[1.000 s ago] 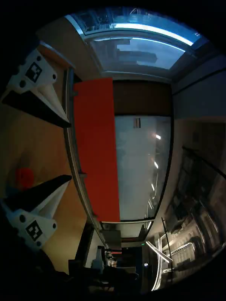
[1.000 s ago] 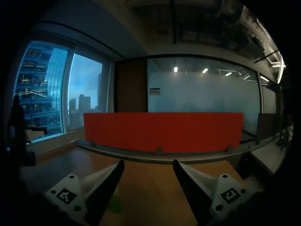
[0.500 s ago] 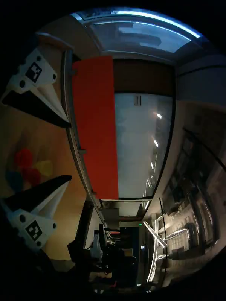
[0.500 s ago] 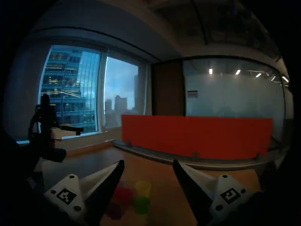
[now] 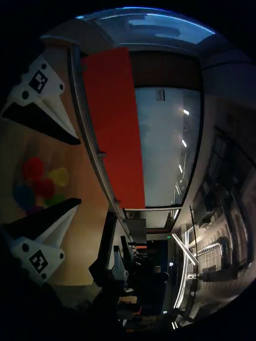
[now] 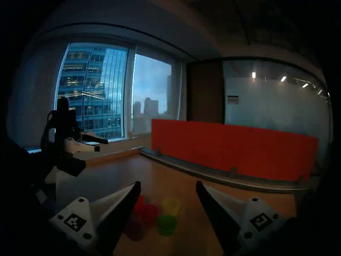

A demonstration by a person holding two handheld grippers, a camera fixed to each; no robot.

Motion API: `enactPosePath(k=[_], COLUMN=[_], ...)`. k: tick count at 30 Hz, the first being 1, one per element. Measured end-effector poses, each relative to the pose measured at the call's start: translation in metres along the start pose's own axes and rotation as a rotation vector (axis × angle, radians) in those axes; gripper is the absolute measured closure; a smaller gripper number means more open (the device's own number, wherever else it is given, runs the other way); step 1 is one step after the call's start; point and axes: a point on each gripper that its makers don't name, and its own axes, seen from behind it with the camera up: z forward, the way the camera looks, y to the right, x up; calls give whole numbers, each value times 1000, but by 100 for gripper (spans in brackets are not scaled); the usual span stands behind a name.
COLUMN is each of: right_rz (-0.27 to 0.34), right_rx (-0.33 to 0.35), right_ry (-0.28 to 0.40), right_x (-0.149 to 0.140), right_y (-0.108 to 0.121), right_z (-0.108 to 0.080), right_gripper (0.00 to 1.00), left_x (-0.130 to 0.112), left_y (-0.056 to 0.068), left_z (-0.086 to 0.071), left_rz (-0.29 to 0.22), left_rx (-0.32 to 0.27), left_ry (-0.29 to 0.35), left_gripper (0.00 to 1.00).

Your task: Pour water

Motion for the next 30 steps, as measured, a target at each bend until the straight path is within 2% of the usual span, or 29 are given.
enactPosePath(k=[8,20,30], right_rz=[-38,-73,-68], right_rx=[24,43,44], right_ry=[-77,-150,-199], right_x=[-13,-38,-61], right_y=[-2,-1,6], right_z=[2,3,5], right_gripper=[0,0,0], left_x=[-18,-52,-89], left_y=[11,20,25], left_z=[5,12,16], left_rz=[13,54,41], left_rx=[-63,-103,-128], left_ry=[-48,-103,-158], left_gripper=[7,7,7])
